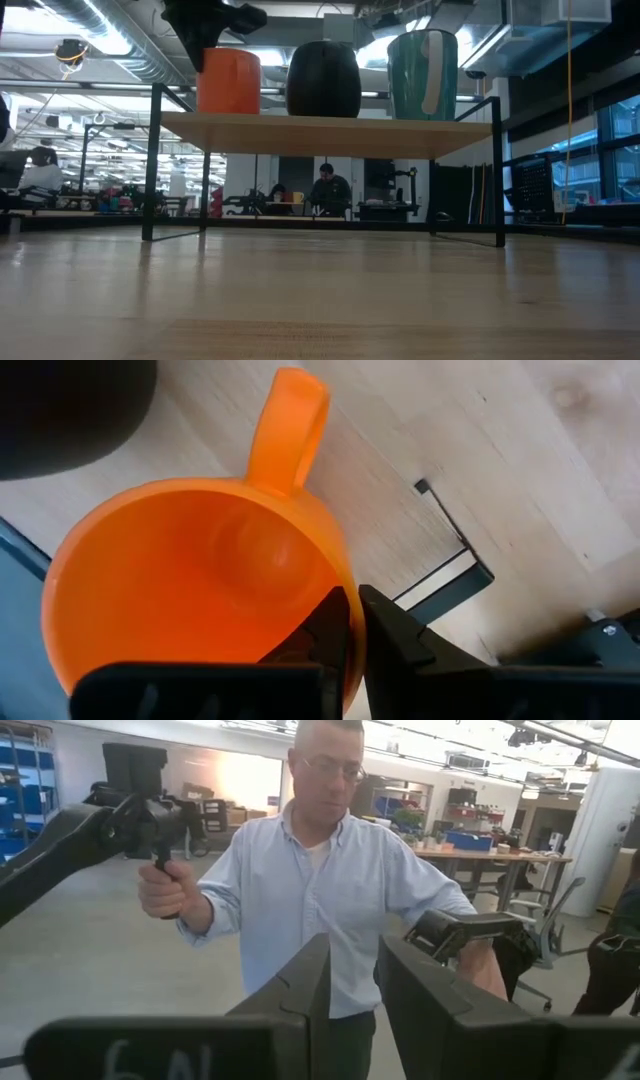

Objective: Stack small to large cups/mugs on shelf
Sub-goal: Put the orange mug on the shelf

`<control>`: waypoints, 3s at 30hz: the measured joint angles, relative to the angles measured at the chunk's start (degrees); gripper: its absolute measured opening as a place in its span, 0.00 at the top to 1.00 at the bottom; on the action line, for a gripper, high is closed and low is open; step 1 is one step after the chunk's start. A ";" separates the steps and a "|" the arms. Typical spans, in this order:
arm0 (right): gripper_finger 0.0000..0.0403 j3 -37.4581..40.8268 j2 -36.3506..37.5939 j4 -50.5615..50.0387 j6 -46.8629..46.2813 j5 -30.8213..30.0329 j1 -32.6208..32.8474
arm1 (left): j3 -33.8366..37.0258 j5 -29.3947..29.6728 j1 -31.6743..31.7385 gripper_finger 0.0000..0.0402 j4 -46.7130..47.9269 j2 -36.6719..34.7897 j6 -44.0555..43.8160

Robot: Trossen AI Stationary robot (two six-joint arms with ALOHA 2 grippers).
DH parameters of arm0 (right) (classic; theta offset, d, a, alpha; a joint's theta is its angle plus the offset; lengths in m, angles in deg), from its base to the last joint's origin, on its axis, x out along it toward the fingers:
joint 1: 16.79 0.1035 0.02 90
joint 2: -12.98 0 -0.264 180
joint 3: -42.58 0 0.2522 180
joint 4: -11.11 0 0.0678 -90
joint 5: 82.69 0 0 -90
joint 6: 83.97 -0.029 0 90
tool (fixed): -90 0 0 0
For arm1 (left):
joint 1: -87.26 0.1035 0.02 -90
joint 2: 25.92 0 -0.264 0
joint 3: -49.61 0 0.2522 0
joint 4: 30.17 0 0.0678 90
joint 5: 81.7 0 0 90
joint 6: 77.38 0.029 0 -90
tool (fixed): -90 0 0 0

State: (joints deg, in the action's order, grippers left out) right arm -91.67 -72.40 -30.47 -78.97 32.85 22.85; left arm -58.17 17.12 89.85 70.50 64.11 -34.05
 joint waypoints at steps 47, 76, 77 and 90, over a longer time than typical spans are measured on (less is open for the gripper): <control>0.78 24.53 2.20 29.16 -32.87 -1.74 -12.10 | -10.19 9.72 -10.74 0.89 0.51 -0.11 -19.19; 0.78 37.31 0.57 62.31 -18.32 -19.65 -14.14 | -10.21 17.62 -36.52 1.00 3.10 -5.25 -46.56; 0.78 37.33 0.57 62.14 -18.32 -19.65 -14.08 | -10.21 17.63 -36.93 1.00 3.10 -5.25 -47.06; 0.78 37.33 0.39 62.73 -16.59 -20.61 -10.16 | -10.21 18.72 -41.31 0.99 3.10 -5.25 -51.25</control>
State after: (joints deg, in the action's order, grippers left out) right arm -54.34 -72.01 32.26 -95.56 12.24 12.69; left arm -68.38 35.84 48.54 73.61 58.87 -85.31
